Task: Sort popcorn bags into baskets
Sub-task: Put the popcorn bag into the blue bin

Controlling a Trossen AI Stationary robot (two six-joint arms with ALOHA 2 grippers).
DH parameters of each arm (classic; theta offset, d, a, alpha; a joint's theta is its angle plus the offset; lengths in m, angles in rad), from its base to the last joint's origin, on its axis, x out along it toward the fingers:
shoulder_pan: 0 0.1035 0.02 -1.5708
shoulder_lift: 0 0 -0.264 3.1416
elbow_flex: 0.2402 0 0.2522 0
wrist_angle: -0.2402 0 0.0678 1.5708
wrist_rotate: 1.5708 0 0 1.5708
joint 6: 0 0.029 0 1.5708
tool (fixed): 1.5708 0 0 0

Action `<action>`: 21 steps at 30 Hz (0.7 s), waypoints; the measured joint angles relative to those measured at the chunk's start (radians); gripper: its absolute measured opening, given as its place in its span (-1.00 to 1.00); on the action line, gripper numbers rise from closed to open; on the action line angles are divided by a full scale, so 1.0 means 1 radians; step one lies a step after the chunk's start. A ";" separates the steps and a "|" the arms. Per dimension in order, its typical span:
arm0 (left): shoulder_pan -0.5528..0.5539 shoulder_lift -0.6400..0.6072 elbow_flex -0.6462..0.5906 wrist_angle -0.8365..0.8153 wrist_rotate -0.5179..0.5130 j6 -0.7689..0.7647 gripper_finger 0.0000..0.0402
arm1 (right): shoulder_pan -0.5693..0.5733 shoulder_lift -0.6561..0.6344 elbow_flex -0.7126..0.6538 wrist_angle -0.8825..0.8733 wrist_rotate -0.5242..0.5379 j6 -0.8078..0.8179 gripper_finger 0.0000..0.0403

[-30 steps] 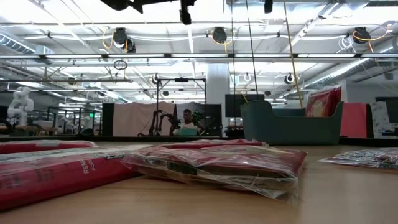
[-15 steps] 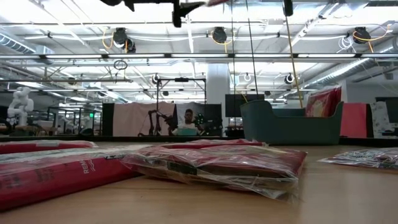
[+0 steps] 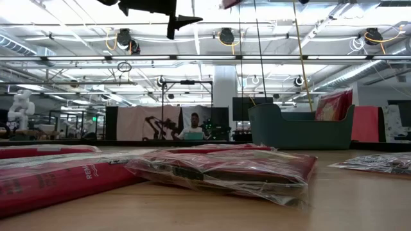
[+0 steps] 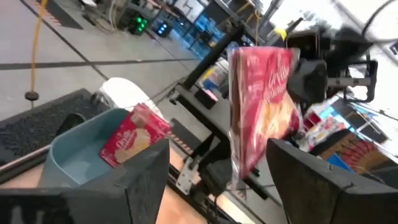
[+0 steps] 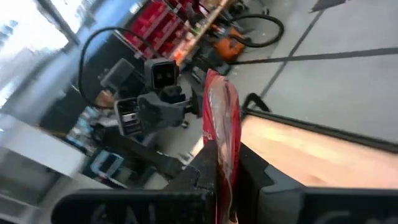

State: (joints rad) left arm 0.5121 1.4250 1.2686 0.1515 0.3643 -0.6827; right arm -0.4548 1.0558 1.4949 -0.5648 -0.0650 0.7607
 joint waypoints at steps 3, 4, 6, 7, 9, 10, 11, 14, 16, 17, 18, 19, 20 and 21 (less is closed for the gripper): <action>-0.003 -0.003 0.000 -0.016 0.028 -0.001 0.28 | -0.016 0.052 0.098 -0.112 -0.041 -0.047 -0.94; -0.005 -0.003 0.000 -0.022 0.040 -0.003 0.27 | -0.019 0.070 0.127 -0.157 -0.045 -0.051 -0.94; -0.013 -0.002 0.000 -0.036 0.064 -0.010 0.24 | -0.024 0.110 0.188 -0.242 -0.045 -0.068 -0.94; -0.019 -0.002 0.000 -0.043 0.071 -0.011 0.22 | -0.025 0.131 0.218 -0.286 -0.045 -0.080 -0.94; -0.038 -0.002 0.000 -0.064 0.076 -0.005 0.19 | -0.034 0.173 0.279 -0.373 -0.047 -0.102 -0.94; -0.049 -0.002 0.000 -0.075 0.077 0.002 0.17 | -0.040 0.192 0.307 -0.413 -0.047 -0.114 -0.94; -0.060 -0.002 0.000 -0.084 0.077 0.010 0.15 | -0.048 0.211 0.332 -0.450 -0.047 -0.128 -0.94; -0.093 -0.002 0.000 -0.115 0.075 0.031 0.09 | -0.070 0.265 0.393 -0.541 -0.048 -0.166 -0.94; -0.115 -0.002 0.000 -0.142 0.071 0.046 0.05 | -0.088 0.296 0.422 -0.583 -0.048 -0.204 -0.94; -0.125 -0.002 0.000 -0.159 0.063 0.053 0.03 | -0.094 0.309 0.432 -0.597 -0.049 -0.224 -0.94; -0.134 -0.002 0.000 -0.177 0.057 0.061 0.01 | -0.103 0.318 0.437 -0.605 -0.056 -0.242 -0.94; -0.142 -0.002 0.000 -0.191 0.054 0.067 0.00 | -0.112 0.326 0.441 -0.616 -0.068 -0.254 -0.94; -0.149 -0.002 0.000 -0.207 0.052 0.073 -0.02 | -0.123 0.331 0.442 -0.630 -0.071 -0.263 -0.94; -0.156 -0.002 0.000 -0.224 0.049 0.077 -0.03 | -0.135 0.335 0.442 -0.652 -0.071 -0.275 -0.94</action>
State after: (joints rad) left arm 0.3560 1.4231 1.2686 -0.0727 0.4136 -0.6058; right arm -0.5894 1.3907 1.9366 -1.2170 -0.1360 0.4858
